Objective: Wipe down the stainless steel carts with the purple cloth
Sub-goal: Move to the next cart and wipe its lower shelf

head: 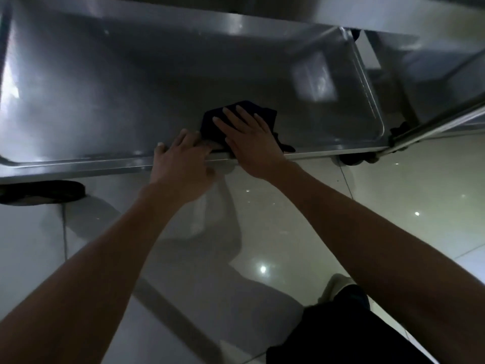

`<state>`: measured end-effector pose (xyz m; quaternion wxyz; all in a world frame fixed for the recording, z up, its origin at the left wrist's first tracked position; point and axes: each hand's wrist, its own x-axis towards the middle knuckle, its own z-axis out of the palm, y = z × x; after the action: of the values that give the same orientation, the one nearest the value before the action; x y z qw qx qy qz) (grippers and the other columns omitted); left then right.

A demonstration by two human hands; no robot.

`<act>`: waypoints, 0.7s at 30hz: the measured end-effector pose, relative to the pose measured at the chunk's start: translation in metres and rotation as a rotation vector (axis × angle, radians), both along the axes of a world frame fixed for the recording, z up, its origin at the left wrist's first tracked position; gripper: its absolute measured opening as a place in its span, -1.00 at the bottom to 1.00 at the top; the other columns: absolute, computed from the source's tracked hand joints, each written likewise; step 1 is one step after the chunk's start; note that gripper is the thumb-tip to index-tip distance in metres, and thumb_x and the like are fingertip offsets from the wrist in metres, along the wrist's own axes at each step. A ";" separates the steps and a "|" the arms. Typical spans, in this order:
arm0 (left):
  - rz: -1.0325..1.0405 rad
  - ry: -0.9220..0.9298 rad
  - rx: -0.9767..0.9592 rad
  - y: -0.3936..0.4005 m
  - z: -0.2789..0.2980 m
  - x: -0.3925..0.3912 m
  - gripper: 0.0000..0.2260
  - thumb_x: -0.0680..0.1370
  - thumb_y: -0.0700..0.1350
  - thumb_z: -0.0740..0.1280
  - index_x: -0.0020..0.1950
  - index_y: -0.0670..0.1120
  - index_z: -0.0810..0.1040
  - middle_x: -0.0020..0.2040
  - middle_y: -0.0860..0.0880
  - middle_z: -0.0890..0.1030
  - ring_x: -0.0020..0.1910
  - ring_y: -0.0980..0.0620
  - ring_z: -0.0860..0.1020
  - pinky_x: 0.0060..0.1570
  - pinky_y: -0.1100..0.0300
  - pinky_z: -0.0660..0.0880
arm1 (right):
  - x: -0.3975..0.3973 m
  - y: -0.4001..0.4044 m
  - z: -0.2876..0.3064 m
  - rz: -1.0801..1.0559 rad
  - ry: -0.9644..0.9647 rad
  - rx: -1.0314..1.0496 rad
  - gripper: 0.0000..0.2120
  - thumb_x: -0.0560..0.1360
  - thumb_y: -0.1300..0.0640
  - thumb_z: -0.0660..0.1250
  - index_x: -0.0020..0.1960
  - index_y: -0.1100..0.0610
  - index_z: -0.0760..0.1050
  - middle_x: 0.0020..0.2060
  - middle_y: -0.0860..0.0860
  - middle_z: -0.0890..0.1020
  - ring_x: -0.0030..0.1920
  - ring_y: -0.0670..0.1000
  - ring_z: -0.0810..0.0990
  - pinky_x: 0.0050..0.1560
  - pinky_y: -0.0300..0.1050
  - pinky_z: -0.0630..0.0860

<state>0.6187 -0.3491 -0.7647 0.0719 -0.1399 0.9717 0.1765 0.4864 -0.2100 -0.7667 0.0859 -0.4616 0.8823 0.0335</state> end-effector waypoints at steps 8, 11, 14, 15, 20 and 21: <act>0.222 0.157 -0.073 0.022 -0.005 -0.030 -0.75 0.56 -0.04 0.27 0.16 -0.04 0.66 0.21 -0.05 0.59 0.23 -0.16 0.46 0.14 -0.07 0.36 | -0.026 0.018 -0.020 0.042 -0.044 -0.191 -0.50 0.68 0.15 0.08 0.59 -0.09 0.16 0.60 -0.08 0.15 0.61 0.01 0.01 0.57 0.06 -0.06; 0.230 0.183 -0.074 0.044 -0.005 -0.049 -0.74 0.55 -0.07 0.30 0.19 -0.07 0.65 0.21 -0.06 0.60 0.23 -0.16 0.45 0.13 -0.06 0.37 | -0.042 0.039 -0.020 0.006 -0.054 -0.215 -0.49 0.67 0.16 0.09 0.59 -0.10 0.16 0.60 -0.09 0.14 0.61 0.02 0.00 0.57 0.09 -0.09; 0.212 0.189 -0.076 0.066 -0.005 -0.071 -0.73 0.55 -0.07 0.29 0.21 -0.04 0.63 0.20 -0.06 0.59 0.23 -0.15 0.45 0.12 -0.05 0.36 | -0.065 0.071 -0.018 -0.029 -0.063 -0.237 -0.49 0.66 0.16 0.09 0.59 -0.09 0.19 0.60 -0.07 0.16 0.61 0.07 0.01 0.57 0.15 -0.07; 0.199 0.187 -0.075 0.075 -0.005 -0.079 -0.74 0.55 -0.07 0.28 0.20 -0.03 0.63 0.19 -0.06 0.59 0.22 -0.15 0.46 0.11 -0.04 0.35 | -0.074 0.084 -0.018 -0.046 -0.063 -0.243 -0.49 0.66 0.17 0.10 0.58 -0.09 0.20 0.59 -0.07 0.17 0.61 0.08 0.00 0.57 0.17 -0.07; 0.136 0.144 -0.079 0.130 -0.005 -0.129 -0.73 0.55 -0.03 0.30 0.22 -0.03 0.58 0.22 -0.07 0.54 0.23 -0.15 0.45 0.16 -0.03 0.36 | -0.122 0.145 -0.020 -0.176 -0.072 -0.296 -0.52 0.67 0.18 0.10 0.55 -0.10 0.28 0.57 -0.08 0.23 0.61 0.07 0.05 0.57 0.19 -0.03; 0.111 0.139 -0.084 0.142 -0.006 -0.139 -0.70 0.55 -0.02 0.29 0.27 -0.01 0.56 0.27 -0.07 0.51 0.25 -0.15 0.45 0.17 -0.04 0.35 | -0.130 0.156 -0.021 -0.199 -0.088 -0.319 -0.54 0.67 0.18 0.11 0.54 -0.09 0.30 0.57 -0.08 0.25 0.60 0.06 0.07 0.57 0.18 -0.02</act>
<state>0.4798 -0.2075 -0.7706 -0.0114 -0.1837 0.9717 0.1483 0.3563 -0.0545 -0.7874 0.0529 -0.3807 0.9131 -0.1358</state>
